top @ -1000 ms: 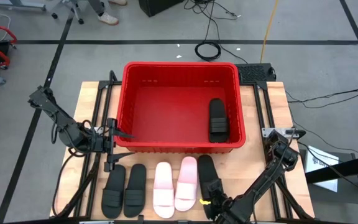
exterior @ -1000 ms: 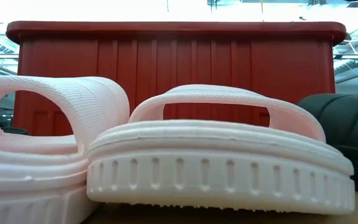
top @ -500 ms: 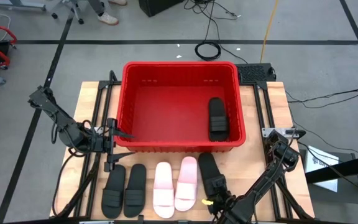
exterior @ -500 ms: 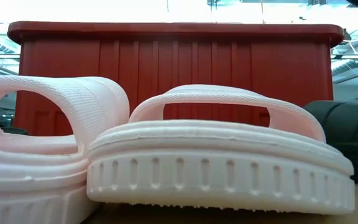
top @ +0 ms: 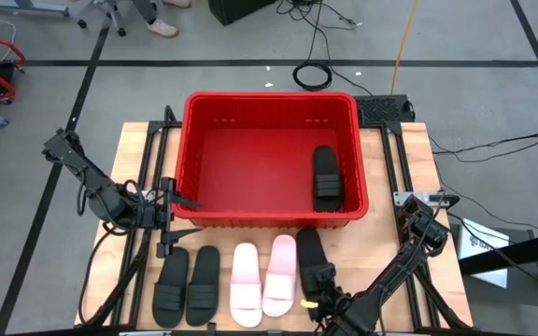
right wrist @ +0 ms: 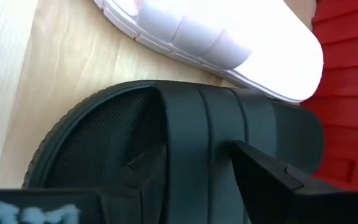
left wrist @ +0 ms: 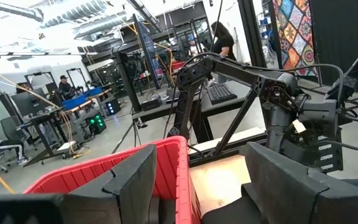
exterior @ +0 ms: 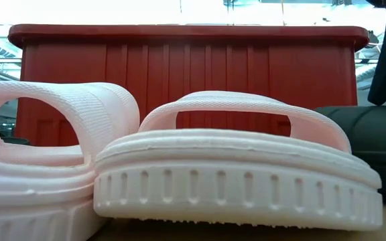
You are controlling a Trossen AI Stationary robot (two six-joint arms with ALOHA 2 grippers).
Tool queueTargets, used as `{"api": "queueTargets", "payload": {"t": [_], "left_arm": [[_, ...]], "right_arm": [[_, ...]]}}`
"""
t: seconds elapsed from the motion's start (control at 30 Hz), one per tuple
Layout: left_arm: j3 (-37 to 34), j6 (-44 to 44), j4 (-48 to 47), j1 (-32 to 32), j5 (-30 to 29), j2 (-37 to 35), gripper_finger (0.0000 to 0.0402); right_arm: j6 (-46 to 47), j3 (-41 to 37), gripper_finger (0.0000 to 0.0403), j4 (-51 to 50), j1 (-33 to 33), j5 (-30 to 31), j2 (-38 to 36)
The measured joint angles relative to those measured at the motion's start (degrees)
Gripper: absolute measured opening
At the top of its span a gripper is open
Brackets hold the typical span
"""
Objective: Pick and place slides into bin
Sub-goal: Put the black slide into the red container
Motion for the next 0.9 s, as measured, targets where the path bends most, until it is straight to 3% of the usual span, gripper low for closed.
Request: {"api": "queueTargets", "payload": {"t": [0.37,0.9], "left_arm": [[0.00,-0.15,0.00,0.00,0.02,0.00,0.0253],[0.00,-0.35,0.02,0.00,0.04,0.00,0.0253]], "right_arm": [[-1.07,0.02,0.0012,2.12,0.00,-0.05,0.00],[-1.46,-0.09,0.0002,1.43,-0.23,-1.26,-3.80]]}}
